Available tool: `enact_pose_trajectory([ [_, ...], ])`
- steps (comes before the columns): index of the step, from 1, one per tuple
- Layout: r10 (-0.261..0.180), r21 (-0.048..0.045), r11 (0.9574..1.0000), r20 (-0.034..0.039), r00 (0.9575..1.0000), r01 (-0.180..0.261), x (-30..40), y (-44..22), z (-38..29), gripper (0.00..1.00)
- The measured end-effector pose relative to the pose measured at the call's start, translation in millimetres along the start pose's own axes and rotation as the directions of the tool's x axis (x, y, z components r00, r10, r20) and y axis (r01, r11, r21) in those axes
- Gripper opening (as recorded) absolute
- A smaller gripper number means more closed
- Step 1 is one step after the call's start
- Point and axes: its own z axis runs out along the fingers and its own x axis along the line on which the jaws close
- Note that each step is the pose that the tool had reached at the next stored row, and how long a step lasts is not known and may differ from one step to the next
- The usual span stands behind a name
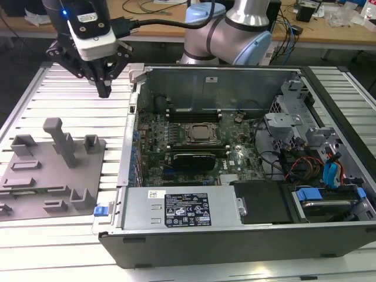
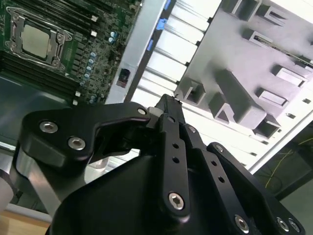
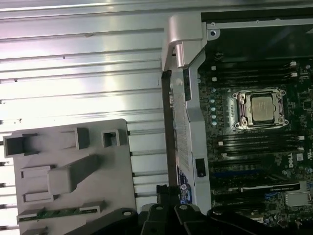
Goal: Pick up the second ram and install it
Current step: 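Reach for the second ram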
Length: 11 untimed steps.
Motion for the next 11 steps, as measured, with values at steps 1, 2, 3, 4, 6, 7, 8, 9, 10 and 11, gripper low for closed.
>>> enact_pose_trajectory([
  [1,0.0,0.0,1.0,0.0,1.0,0.0,6.1,-0.4,-0.1,0.11],
  [2,0.0,0.0,1.0,0.0,1.0,0.0,12.8,-0.9,-0.1,0.11],
  [3,0.0,0.0001,1.0,-0.0001,1.0,0.0,20.3,-1.5,-0.3,0.11],
  [4,0.0,0.0001,1.0,0.0,1.0,0.0,23.9,-1.8,-0.3,0.11],
  [6,0.0,0.0,1.0,0.0,1.0,0.0,28.8,-2.1,-0.3,0.11],
  [7,0.0,0.0,1.0,0.0,1.0,0.0,32.4,-2.4,-0.3,0.11],
  [8,0.0,0.0001,1.0,0.0,1.0,0.0,36.7,-2.8,-0.3,0.11],
  [9,0.0,0.0,1.0,0.0,1.0,0.0,41.0,-3.1,-0.3,0.11],
  [10,0.0,0.0001,1.0,-0.0001,1.0,0.0,47.0,-3.5,-0.4,0.11],
  [11,0.0,0.0,1.0,0.0,1.0,0.0,51.8,-3.9,-0.4,0.11],
])
